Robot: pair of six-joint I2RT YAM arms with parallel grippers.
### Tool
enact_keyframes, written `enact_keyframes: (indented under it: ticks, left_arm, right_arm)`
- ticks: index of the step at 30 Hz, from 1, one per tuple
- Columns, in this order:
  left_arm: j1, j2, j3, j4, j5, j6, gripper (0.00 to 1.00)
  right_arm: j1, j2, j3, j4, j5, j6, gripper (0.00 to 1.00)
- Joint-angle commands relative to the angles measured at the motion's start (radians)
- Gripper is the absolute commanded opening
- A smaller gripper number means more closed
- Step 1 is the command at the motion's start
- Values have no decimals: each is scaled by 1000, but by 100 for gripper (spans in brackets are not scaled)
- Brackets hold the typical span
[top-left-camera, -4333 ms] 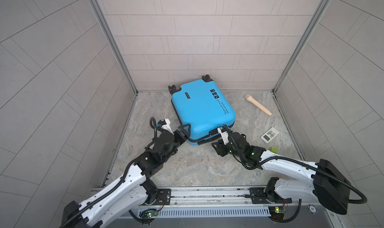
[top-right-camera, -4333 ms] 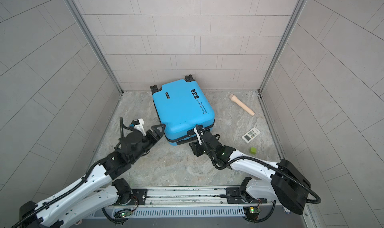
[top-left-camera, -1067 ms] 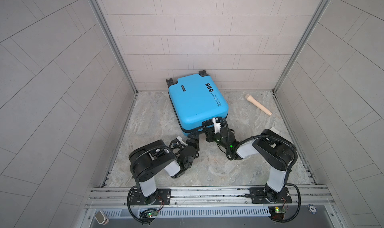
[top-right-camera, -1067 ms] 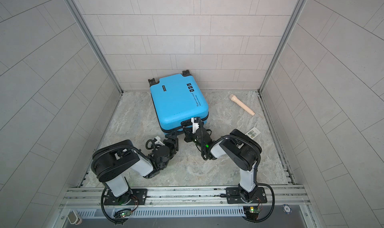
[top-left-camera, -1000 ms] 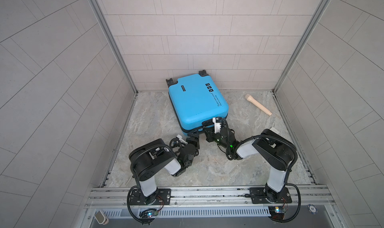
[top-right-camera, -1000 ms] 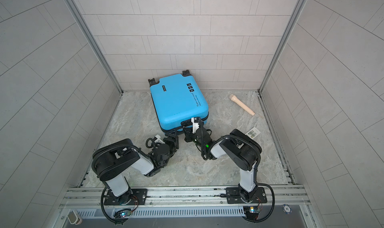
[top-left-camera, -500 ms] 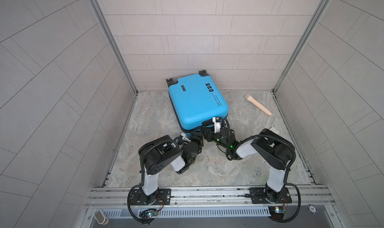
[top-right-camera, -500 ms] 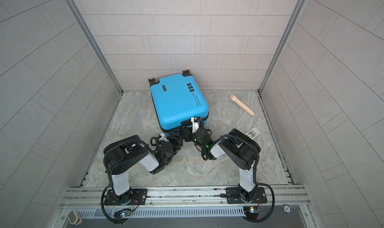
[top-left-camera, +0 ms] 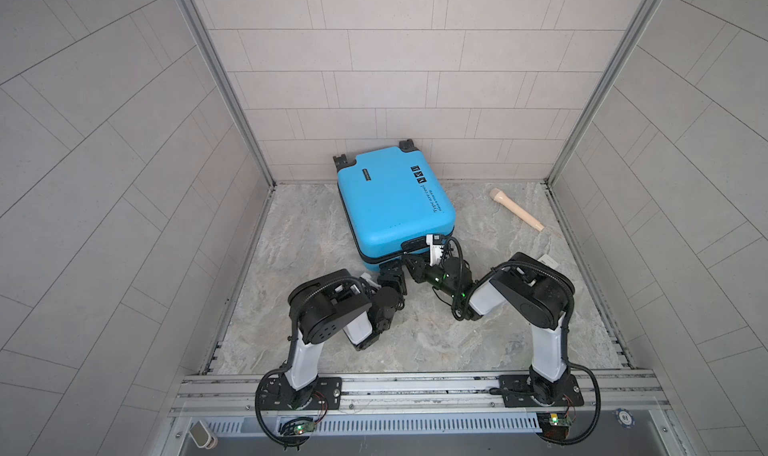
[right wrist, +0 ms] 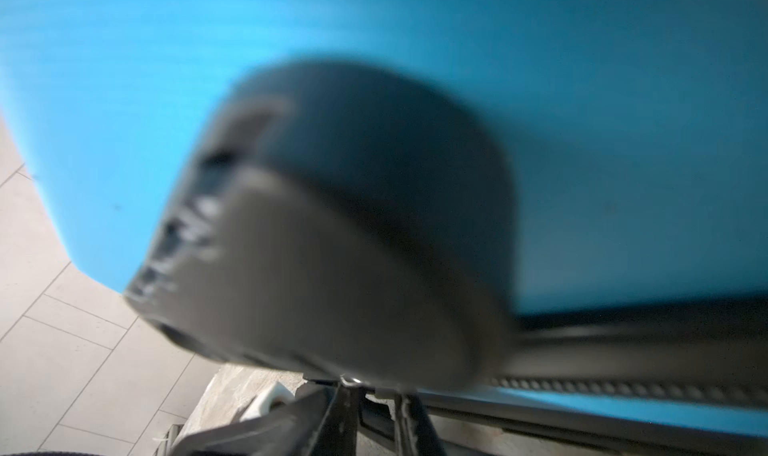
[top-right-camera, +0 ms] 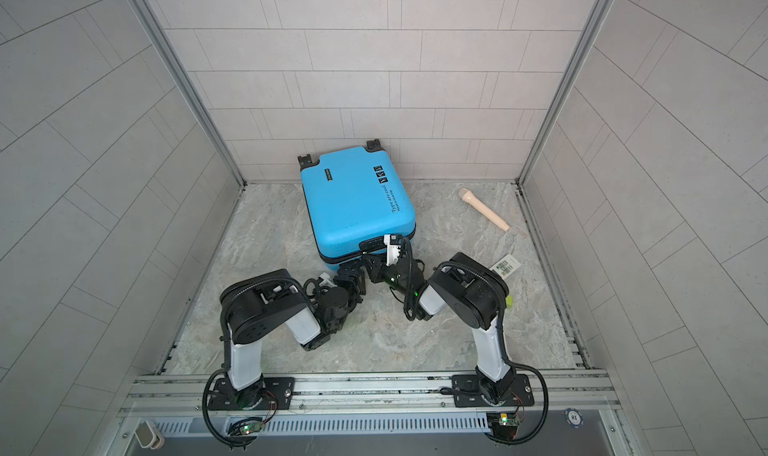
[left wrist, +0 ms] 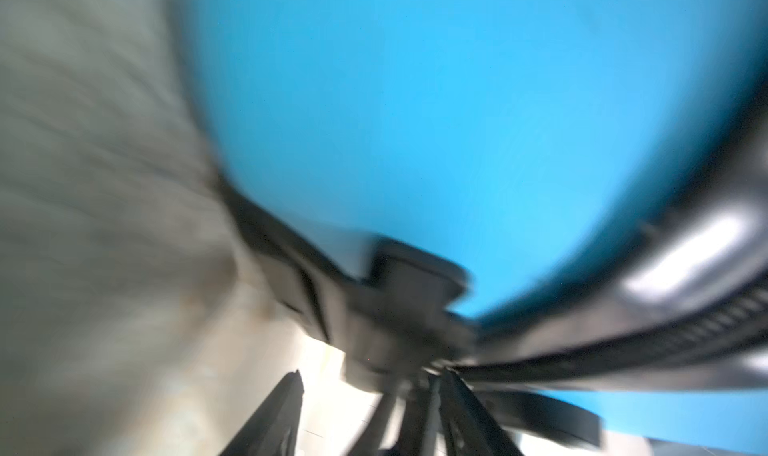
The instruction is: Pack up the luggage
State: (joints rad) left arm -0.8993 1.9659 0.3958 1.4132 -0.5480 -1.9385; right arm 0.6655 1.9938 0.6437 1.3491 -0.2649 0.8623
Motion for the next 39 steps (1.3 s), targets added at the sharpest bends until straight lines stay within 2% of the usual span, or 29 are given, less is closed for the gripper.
enact_keyframes:
  ticks: [1, 10, 22, 32, 39]
  left_arm:
    - [1, 1, -36, -70, -48, -34, 62]
    - [1, -44, -76, -70, -60, -8, 68]
    - [8, -68, -66, -72, -48, 30, 68]
    - [8, -49, -41, -72, -27, 29, 68]
    - [7, -48, -41, -72, -20, 30, 69]
  right_arm:
    - [-23, 29, 17, 71, -44, 57, 19]
    - [-23, -63, -72, 71, -52, 28, 23]
    - [-26, -18, -30, 29, -12, 0, 35]
    - [12, -64, 5, -122, 73, -109, 32]
    - [28, -42, 21, -115, 106, -114, 27]
